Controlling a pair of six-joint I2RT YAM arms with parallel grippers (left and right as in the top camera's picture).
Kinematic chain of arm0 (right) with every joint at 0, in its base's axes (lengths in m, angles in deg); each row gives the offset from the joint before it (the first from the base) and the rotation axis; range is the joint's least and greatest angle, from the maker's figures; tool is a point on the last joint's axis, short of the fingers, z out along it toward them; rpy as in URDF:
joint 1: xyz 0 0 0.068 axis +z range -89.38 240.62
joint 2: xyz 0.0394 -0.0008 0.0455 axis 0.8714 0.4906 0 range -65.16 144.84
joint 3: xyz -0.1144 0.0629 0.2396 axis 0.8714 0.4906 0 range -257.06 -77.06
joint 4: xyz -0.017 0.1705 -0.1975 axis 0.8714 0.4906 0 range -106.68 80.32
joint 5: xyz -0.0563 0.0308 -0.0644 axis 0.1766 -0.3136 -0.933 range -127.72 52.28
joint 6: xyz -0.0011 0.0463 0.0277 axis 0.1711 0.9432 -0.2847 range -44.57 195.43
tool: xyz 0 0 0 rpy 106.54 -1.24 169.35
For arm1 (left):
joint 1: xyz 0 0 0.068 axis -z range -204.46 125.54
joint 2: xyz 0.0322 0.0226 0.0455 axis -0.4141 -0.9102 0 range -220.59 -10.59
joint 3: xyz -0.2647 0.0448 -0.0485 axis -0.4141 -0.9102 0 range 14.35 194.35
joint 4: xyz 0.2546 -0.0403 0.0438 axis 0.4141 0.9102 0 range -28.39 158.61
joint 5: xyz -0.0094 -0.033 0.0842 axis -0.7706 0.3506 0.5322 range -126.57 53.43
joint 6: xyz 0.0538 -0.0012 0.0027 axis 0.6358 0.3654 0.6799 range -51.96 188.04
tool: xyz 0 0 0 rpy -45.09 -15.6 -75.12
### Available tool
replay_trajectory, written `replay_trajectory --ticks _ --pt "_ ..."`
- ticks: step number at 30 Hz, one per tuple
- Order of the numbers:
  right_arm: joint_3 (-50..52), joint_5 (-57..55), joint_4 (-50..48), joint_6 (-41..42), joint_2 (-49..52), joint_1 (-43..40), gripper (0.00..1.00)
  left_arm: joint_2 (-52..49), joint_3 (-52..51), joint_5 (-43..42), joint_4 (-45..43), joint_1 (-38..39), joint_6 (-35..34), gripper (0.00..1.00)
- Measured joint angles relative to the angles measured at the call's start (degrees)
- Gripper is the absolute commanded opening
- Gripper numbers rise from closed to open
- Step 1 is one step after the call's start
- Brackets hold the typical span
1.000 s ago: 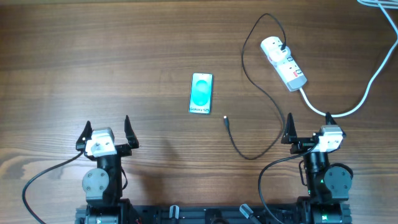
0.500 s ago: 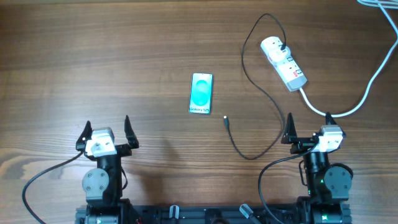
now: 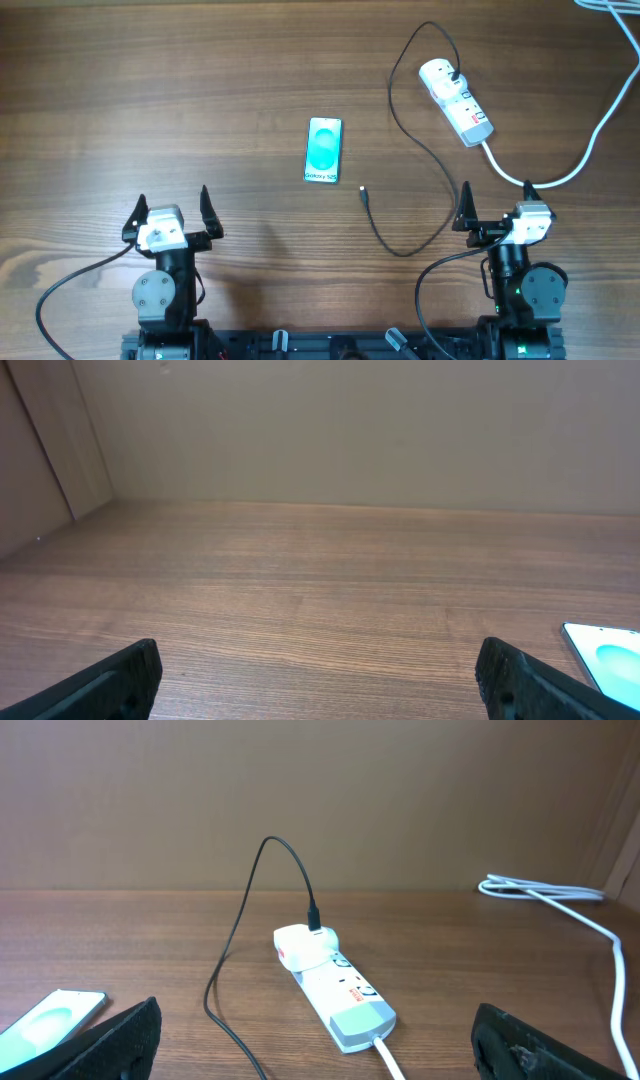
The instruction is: Plug charger to phone and switch on socket
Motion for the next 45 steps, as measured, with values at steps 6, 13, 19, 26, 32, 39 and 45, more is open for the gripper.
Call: replay_trajectory --ticks 6,13,19,26,32,39,45 --pt "0.00 0.00 0.00 0.00 0.00 0.00 1.00 0.00 0.00 0.00 0.02 0.00 0.00 1.00" --pt "0.00 0.00 0.00 0.00 0.00 0.00 1.00 0.00 0.00 0.00 0.02 0.00 0.00 1.00" --pt "0.00 0.00 0.00 0.00 0.00 0.00 1.00 0.00 0.00 0.00 0.02 0.00 0.00 1.00" --pt "0.00 0.00 0.00 0.00 0.00 0.00 1.00 0.00 0.00 0.00 0.00 0.00 0.00 1.00" --pt "0.00 0.00 0.00 0.00 0.00 0.00 1.00 0.00 0.00 0.00 0.00 0.00 0.00 1.00" --pt "0.00 0.00 -0.02 0.00 0.00 0.00 1.00 0.00 0.00 -2.51 -0.22 0.00 -1.44 1.00" --pt "0.00 0.00 -0.02 0.00 0.00 0.00 1.00 -0.04 -0.17 -32.39 -12.37 -0.09 -14.49 1.00"
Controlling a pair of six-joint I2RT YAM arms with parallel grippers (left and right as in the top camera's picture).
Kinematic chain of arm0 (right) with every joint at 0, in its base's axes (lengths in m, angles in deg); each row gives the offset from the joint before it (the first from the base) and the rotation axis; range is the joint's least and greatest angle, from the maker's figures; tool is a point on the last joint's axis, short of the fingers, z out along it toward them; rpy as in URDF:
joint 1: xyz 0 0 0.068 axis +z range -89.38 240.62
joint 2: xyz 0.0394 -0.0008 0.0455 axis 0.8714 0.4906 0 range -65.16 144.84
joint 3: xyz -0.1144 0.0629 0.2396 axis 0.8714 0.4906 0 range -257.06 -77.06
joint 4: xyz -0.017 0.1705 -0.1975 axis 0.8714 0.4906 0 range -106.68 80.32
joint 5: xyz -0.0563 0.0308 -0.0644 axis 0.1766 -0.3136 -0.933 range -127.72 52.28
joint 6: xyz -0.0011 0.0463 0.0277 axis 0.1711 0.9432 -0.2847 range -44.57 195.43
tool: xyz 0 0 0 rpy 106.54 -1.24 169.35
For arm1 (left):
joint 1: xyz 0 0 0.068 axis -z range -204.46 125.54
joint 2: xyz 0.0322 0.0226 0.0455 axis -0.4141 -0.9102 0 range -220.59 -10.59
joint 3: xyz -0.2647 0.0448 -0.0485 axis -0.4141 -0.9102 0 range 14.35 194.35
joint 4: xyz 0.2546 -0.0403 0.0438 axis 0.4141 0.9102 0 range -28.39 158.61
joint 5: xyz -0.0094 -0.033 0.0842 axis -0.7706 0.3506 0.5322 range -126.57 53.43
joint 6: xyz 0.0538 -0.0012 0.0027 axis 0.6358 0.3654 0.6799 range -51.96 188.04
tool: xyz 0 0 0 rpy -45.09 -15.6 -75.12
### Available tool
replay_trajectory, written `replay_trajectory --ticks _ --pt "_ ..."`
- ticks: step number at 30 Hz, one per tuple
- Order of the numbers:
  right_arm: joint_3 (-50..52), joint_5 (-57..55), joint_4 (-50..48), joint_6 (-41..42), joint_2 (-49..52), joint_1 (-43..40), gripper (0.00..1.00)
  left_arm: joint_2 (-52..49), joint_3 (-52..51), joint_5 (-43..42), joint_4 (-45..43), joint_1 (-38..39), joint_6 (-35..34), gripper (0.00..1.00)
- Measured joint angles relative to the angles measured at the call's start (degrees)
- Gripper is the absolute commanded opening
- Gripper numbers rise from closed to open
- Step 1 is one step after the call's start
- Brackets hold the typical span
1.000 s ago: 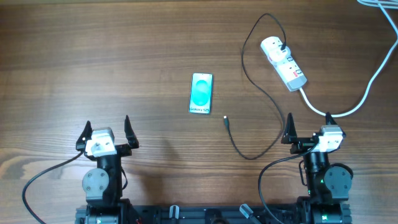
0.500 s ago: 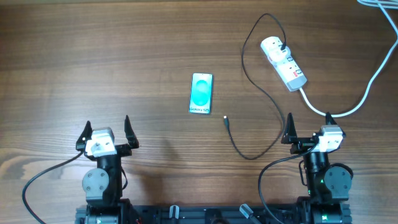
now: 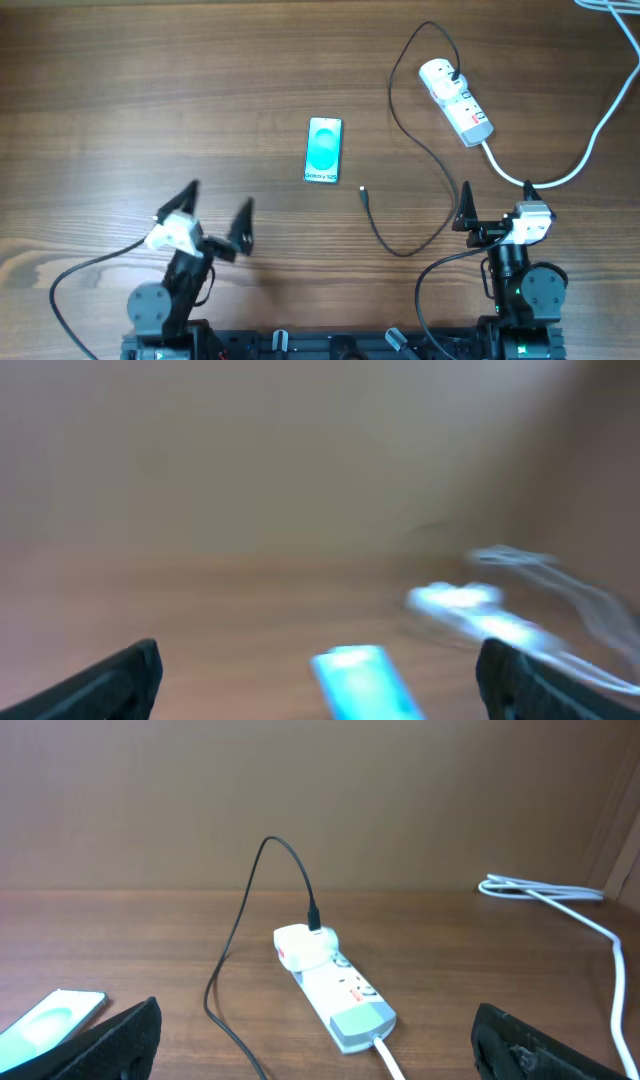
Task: Plug charger to phone and switch on socket
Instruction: 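Move the left gripper over the blue phone and lower onto it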
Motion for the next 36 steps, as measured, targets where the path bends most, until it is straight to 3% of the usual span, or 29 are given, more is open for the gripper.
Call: replay_trajectory --ticks 3,6,9,11,14,17,20,22,26,29,31,36 --pt "0.00 0.00 0.00 0.00 0.00 0.00 1.00 -0.04 -0.07 -9.11 -15.30 0.00 -3.41 1.00" --pt "0.00 0.00 0.02 0.00 0.00 0.00 1.00 0.09 0.39 -10.47 -30.62 0.00 -7.80 1.00" --pt "0.00 0.00 0.02 0.00 0.00 0.00 1.00 -0.02 3.13 -8.33 -32.02 0.00 -11.54 1.00" --pt "0.00 0.00 0.00 0.00 0.00 0.00 1.00 -1.27 7.98 -7.37 -24.72 -0.02 -12.72 1.00" --pt "0.02 0.00 0.02 0.00 -0.02 0.00 1.00 -8.15 22.75 -6.40 -2.84 -0.02 -13.81 1.00" --pt "0.00 0.00 0.04 0.00 -0.11 0.00 1.00 -22.12 43.95 -7.87 21.18 -0.02 -12.55 1.00" --pt "0.00 0.00 0.04 0.00 -0.11 0.00 1.00 -37.90 63.34 -15.06 32.68 -0.02 -9.03 1.00" --pt "0.00 0.00 0.04 0.00 -0.11 0.00 1.00 -44.44 69.96 -18.99 37.57 -0.02 -8.00 1.00" --pt "0.00 0.00 0.02 0.00 -0.11 0.00 1.00 -55.01 75.21 -28.17 34.95 0.00 -7.45 0.99" --pt "0.00 0.00 0.02 0.00 -0.11 0.00 1.00 -61.68 77.46 -29.51 38.34 1.79 -9.09 1.00" --pt "0.00 0.00 0.02 0.00 -0.11 0.00 1.00 -65.05 79.38 -26.10 42.93 5.35 -9.27 0.99" --pt "0.00 0.00 0.02 0.00 -0.11 0.00 1.00 -76.54 90.68 -4.28 60.54 20.11 -8.74 1.00"
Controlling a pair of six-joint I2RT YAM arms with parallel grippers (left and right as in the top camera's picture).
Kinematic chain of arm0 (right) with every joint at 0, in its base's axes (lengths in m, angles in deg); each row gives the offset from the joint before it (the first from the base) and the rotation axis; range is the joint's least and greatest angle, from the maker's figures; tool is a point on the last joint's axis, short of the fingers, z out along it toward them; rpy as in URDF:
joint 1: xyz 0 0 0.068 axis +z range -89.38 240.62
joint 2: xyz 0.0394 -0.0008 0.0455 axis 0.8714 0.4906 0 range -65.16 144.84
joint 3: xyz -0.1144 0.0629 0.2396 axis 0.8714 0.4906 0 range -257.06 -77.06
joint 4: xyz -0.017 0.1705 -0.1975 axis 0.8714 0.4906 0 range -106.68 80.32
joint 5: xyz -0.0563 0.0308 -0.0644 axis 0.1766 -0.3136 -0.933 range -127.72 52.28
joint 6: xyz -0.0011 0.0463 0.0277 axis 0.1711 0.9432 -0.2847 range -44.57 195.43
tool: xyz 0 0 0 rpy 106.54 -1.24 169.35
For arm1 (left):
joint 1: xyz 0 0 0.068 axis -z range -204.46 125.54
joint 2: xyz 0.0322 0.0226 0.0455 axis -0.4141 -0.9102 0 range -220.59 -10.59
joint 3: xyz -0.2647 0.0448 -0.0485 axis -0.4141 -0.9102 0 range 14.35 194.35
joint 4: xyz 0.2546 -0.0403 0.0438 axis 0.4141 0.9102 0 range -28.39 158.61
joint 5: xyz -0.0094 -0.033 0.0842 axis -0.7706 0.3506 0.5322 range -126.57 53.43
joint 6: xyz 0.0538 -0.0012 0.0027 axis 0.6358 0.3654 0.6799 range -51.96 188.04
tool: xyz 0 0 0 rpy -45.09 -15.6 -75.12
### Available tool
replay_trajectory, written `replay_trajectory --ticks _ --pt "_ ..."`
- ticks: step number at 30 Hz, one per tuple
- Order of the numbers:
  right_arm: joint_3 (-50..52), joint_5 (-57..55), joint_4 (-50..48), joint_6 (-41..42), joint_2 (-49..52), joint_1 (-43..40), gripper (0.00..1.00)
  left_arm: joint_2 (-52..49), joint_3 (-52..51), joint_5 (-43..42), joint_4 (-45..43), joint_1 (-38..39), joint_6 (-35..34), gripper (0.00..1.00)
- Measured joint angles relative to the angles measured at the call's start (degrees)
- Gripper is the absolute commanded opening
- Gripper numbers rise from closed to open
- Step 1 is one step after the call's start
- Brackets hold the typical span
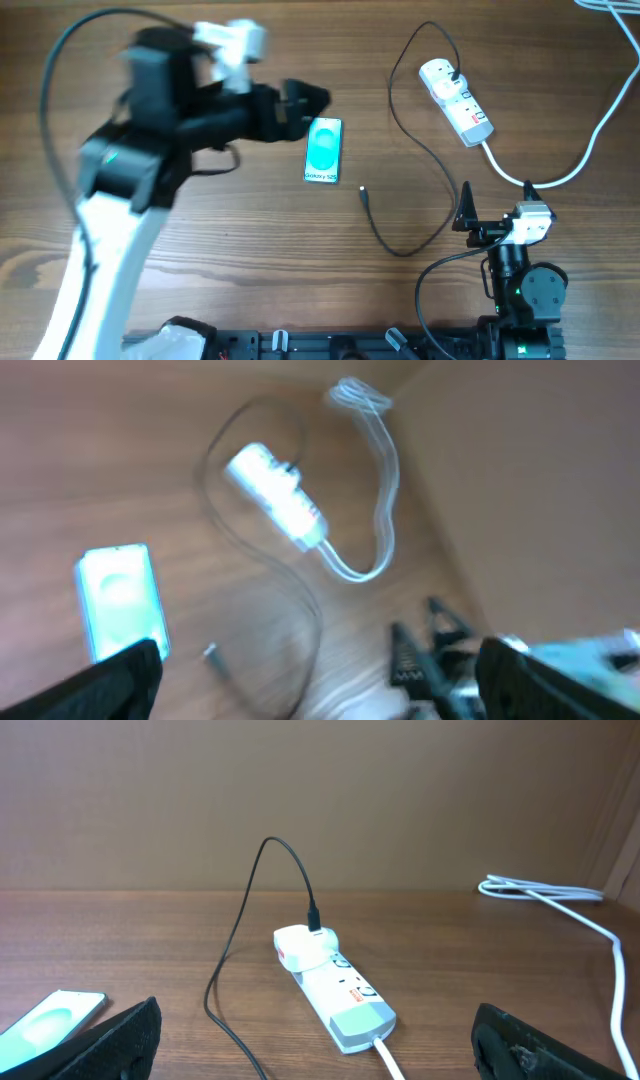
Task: Plug charger to phone and switch on socket
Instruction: 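Move the left gripper over the blue phone and lower onto it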
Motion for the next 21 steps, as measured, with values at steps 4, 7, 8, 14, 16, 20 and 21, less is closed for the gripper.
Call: replay_trajectory --ticks 4,7,8,14,16,20,21 --pt "0.00 0.00 0.00 0.00 0.00 0.00 1.00 -13.66 13.92 17.68 17.73 8.37 -0.44 1.00" --pt "0.00 0.00 0.00 0.00 0.00 0.00 1.00 -24.57 20.74 26.93 23.21 12.15 -0.46 1.00" --pt "0.00 0.00 0.00 0.00 0.00 0.00 1.00 -27.30 21.20 28.72 23.10 12.96 -0.46 1.00" --pt "0.00 0.00 0.00 0.00 0.00 0.00 1.00 -37.73 21.40 32.98 19.21 15.04 -1.90 1.00" --pt "0.00 0.00 0.00 0.00 0.00 0.00 1.00 -39.56 21.40 33.40 18.16 15.02 -3.06 1.00" --pt "0.00 0.00 0.00 0.00 0.00 0.00 1.00 -42.49 21.42 33.73 15.10 14.71 -5.09 1.00" --pt "0.00 0.00 0.00 0.00 0.00 0.00 1.00 -42.86 21.42 33.73 14.99 14.69 -5.18 1.00"
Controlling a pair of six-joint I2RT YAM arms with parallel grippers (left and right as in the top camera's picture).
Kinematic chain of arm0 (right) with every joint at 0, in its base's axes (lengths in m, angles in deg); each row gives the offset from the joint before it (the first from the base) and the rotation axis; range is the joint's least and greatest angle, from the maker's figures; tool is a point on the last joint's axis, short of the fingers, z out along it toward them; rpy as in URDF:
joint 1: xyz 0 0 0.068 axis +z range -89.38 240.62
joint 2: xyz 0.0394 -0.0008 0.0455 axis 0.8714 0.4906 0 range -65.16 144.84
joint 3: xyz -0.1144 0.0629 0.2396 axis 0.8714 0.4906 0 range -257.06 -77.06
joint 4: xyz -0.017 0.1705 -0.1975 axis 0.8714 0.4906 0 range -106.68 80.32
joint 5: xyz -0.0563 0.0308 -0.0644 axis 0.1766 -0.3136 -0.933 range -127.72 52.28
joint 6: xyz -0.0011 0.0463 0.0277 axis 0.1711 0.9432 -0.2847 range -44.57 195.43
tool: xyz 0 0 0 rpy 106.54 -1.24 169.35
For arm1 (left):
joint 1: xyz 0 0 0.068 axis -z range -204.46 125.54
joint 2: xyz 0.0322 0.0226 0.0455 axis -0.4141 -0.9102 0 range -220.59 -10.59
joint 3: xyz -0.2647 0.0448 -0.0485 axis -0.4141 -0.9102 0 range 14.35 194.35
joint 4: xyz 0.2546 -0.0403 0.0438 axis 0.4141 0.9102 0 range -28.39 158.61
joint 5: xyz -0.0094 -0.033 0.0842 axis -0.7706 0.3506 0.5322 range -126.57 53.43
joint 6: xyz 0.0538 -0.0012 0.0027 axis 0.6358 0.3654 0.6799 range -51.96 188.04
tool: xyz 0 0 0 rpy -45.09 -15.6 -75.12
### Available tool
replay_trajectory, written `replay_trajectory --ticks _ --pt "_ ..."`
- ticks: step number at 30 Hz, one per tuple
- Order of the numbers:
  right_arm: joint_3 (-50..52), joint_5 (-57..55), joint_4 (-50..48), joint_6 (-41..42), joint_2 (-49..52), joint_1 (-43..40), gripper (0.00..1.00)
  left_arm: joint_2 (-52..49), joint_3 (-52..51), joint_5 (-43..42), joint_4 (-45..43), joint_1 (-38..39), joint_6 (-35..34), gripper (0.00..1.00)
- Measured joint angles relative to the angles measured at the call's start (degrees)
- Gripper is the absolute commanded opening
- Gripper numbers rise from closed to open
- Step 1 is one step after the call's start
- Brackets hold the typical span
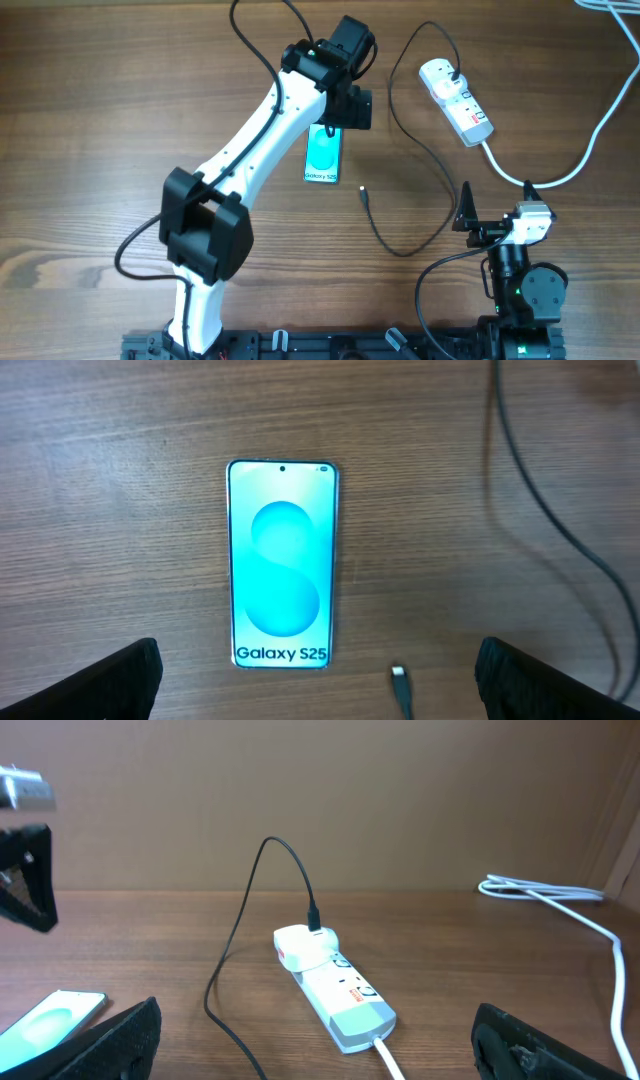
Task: Plug charger to phone and switch on socket
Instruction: 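Move the left gripper over the blue phone and lower onto it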
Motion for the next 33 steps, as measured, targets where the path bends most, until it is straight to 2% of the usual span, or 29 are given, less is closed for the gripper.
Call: replay_trajectory --ticks 8,15,26,33 --pt "0.00 0.00 0.00 0.00 0.00 0.00 1.00 -1.33 -0.57 -0.02 -1.81 -1.40 -1.86 1.00" --pt "0.00 0.00 0.00 0.00 0.00 0.00 1.00 -1.33 -9.49 -0.50 -9.62 -4.39 -2.93 1.00" --pt "0.00 0.00 0.00 0.00 0.00 0.00 1.00 -2.64 -13.46 -0.37 -13.46 -0.46 -5.09 1.00" --pt "0.00 0.00 0.00 0.00 0.00 0.00 1.00 -4.94 -13.79 -0.22 -13.27 -1.20 -5.09 0.99"
